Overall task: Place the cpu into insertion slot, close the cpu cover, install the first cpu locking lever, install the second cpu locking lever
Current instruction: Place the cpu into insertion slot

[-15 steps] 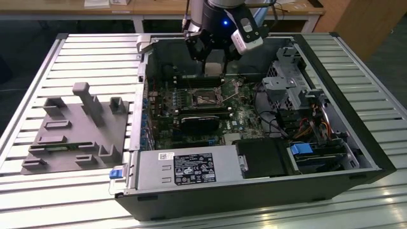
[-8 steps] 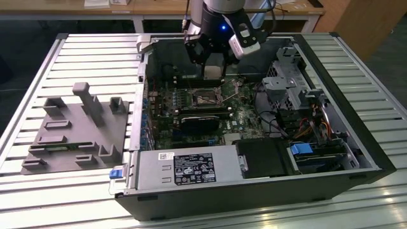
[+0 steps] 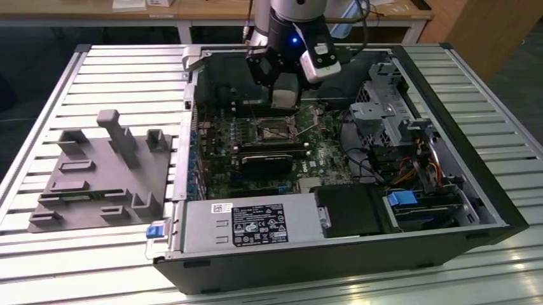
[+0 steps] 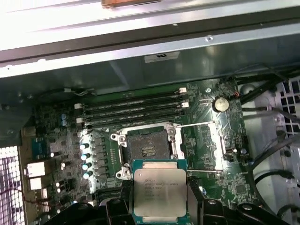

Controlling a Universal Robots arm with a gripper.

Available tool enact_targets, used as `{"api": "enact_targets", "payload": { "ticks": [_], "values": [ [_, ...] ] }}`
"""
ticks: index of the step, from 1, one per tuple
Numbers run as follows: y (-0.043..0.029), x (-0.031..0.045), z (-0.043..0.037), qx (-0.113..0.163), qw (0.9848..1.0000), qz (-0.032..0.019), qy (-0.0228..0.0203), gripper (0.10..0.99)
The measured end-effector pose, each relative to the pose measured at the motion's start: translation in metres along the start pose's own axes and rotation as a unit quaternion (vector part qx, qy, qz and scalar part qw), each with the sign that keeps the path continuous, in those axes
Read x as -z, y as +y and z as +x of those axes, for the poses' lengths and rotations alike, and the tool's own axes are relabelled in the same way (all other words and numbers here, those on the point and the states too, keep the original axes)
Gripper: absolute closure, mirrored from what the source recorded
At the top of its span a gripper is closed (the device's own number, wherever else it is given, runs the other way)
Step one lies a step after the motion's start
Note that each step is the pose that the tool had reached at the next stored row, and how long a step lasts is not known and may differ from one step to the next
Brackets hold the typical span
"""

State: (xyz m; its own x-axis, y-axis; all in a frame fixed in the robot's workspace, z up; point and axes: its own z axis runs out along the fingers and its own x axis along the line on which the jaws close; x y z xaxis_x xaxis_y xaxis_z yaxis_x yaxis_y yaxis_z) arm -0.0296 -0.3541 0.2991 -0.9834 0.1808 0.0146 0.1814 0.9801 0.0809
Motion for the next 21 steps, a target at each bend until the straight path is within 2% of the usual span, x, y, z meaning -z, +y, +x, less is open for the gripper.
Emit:
{"api": "enact_targets", "payload": {
  "ticks": [3,6,11,16,19,21],
  "values": [
    [-0.0001,-0.0019,0.0,-0.027,0.9996,-0.0004,-0.0022,0.549],
    [-0.0003,-0.0036,-0.0001,-0.053,0.9986,-0.0008,-0.0044,0.549],
    [-0.0005,-0.0059,-0.0001,-0.099,0.9951,-0.0014,-0.0081,0.549],
    [-0.0006,-0.0075,-0.0001,-0.144,0.9895,-0.0019,-0.0117,0.549],
    [-0.0007,-0.0082,-0.0001,-0.171,0.9852,-0.0024,-0.0139,0.549],
    [-0.0007,-0.0086,-0.0001,-0.189,0.9819,-0.0027,-0.0154,0.549]
  ]
}}
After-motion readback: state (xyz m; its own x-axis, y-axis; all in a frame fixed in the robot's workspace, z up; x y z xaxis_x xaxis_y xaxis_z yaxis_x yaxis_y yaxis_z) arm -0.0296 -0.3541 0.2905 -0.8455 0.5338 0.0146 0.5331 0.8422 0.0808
